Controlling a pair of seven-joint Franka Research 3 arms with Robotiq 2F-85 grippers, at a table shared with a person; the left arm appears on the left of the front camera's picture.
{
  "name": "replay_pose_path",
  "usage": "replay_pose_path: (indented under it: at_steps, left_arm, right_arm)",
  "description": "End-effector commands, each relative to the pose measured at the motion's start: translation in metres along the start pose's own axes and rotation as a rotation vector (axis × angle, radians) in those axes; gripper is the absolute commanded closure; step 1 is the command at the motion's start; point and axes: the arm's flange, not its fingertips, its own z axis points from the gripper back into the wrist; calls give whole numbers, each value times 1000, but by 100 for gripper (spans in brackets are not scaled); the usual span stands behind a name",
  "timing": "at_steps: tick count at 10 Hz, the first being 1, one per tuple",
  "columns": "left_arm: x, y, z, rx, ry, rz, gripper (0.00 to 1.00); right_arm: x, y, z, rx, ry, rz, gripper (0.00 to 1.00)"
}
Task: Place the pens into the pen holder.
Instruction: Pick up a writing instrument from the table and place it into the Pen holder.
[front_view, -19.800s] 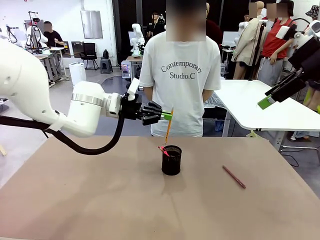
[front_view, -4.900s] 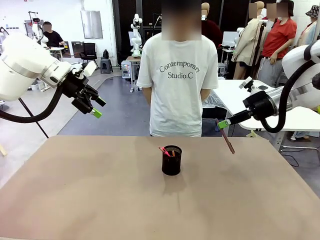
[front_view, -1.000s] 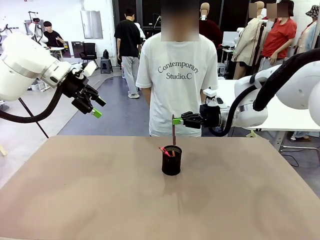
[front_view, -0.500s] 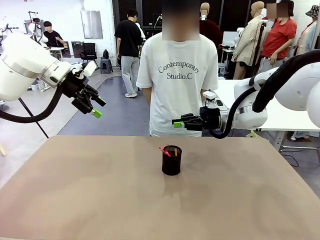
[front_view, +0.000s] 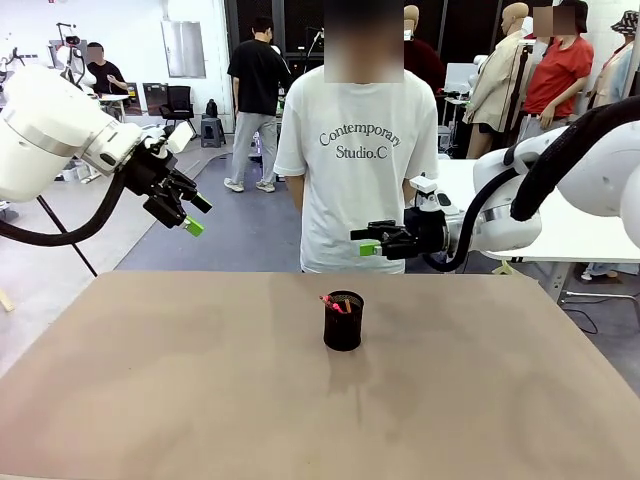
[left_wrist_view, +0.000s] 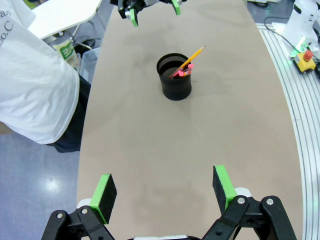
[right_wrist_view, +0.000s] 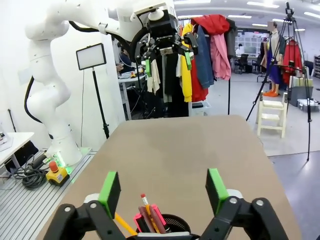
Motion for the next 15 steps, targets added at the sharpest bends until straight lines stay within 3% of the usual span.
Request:
replay_pose_path:
  at_steps: [1, 6, 11, 15]
  left_arm:
    - [0, 0, 2, 5, 1, 1, 0]
    - [0, 0, 2, 5, 1, 1, 0]
    - [0, 0, 2, 5, 1, 1, 0]
    - [0, 0, 2, 5, 1, 1, 0]
  right_arm:
    - [10, 4, 4, 21, 25, -17, 0]
    - [21, 10, 12, -8, 50, -38, 0]
    - [67, 49, 52, -89, 321, -119, 0]
    - [102, 76, 93, -146, 528, -26, 0]
